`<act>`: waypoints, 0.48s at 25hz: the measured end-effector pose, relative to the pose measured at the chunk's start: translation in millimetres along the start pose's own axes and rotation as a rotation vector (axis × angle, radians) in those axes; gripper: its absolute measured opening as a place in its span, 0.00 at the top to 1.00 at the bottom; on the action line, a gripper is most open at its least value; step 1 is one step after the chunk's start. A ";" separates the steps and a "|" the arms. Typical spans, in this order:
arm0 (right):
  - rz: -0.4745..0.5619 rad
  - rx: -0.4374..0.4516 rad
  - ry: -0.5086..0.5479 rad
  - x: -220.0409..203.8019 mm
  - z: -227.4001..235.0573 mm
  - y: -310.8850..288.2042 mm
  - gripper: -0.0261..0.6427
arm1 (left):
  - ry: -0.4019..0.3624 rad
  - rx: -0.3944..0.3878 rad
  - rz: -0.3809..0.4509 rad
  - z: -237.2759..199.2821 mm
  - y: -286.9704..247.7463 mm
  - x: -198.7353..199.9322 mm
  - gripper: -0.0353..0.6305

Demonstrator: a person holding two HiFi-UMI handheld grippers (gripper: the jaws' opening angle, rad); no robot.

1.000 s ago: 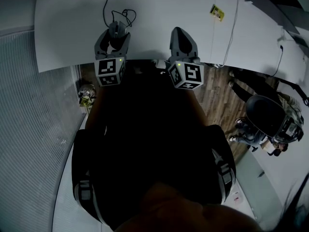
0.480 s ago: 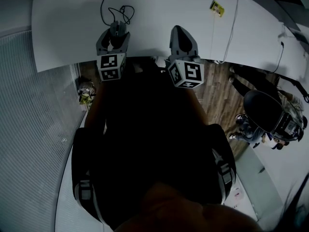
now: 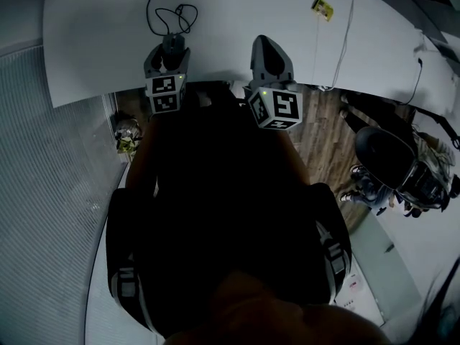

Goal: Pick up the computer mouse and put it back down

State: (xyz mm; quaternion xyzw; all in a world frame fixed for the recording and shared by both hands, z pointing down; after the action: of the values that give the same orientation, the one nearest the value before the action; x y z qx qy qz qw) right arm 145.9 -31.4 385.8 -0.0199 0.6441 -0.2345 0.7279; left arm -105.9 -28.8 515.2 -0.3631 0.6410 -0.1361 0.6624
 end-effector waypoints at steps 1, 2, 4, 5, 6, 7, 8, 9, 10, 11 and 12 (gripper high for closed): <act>-0.003 0.000 0.001 -0.5 -0.2 -0.1 0.96 | 0.003 0.001 -0.008 -0.7 -1.7 -2.6 0.50; -0.005 -0.001 0.002 -0.9 -0.6 -0.4 0.96 | 0.007 0.002 -0.015 -1.6 -3.6 -5.0 0.50; -0.007 -0.003 0.004 -1.5 -1.7 -1.6 0.96 | 0.017 0.003 -0.025 -3.4 -6.7 -9.0 0.50; -0.007 -0.004 0.005 -1.8 -2.2 -2.2 0.96 | 0.020 0.004 -0.029 -4.3 -8.0 -10.6 0.50; -0.007 -0.003 0.005 -2.3 -2.7 -2.7 0.96 | 0.023 0.005 -0.033 -4.9 -9.3 -11.9 0.50; -0.008 -0.003 0.005 -2.9 -3.3 -3.2 0.96 | 0.026 0.006 -0.036 -5.5 -10.6 -13.0 0.50; -0.009 -0.002 0.005 -3.4 -3.9 -3.6 0.96 | 0.029 0.006 -0.041 -5.8 -11.6 -13.9 0.50; -0.009 -0.002 0.005 -3.5 -4.6 -4.0 0.96 | 0.035 0.003 -0.048 -5.7 -12.5 -14.5 0.50; -0.007 -0.001 0.005 -3.0 -5.4 -4.4 0.96 | 0.039 0.000 -0.056 -5.4 -13.3 -15.0 0.50; -0.004 0.000 0.006 -2.0 -6.1 -4.9 0.96 | 0.041 -0.001 -0.063 -5.5 -14.4 -15.8 0.50; -0.002 0.001 0.005 -1.4 -6.7 -5.6 0.96 | 0.040 0.001 -0.066 -5.9 -16.3 -17.0 0.50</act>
State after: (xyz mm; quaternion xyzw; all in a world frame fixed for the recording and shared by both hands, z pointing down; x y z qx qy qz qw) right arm 137.7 -34.0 387.8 -0.0194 0.6459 -0.2354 0.7259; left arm -109.3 -31.0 539.2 -0.3810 0.6417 -0.1655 0.6447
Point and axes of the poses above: the fingertips, and each gripper's own axes: y backward along the fingers, z to its right, x out of its top, the point moved 9 cm from there along y, backward along the fingers, and after that the axes turned 1 degree about -z, right-handed, at the moved point
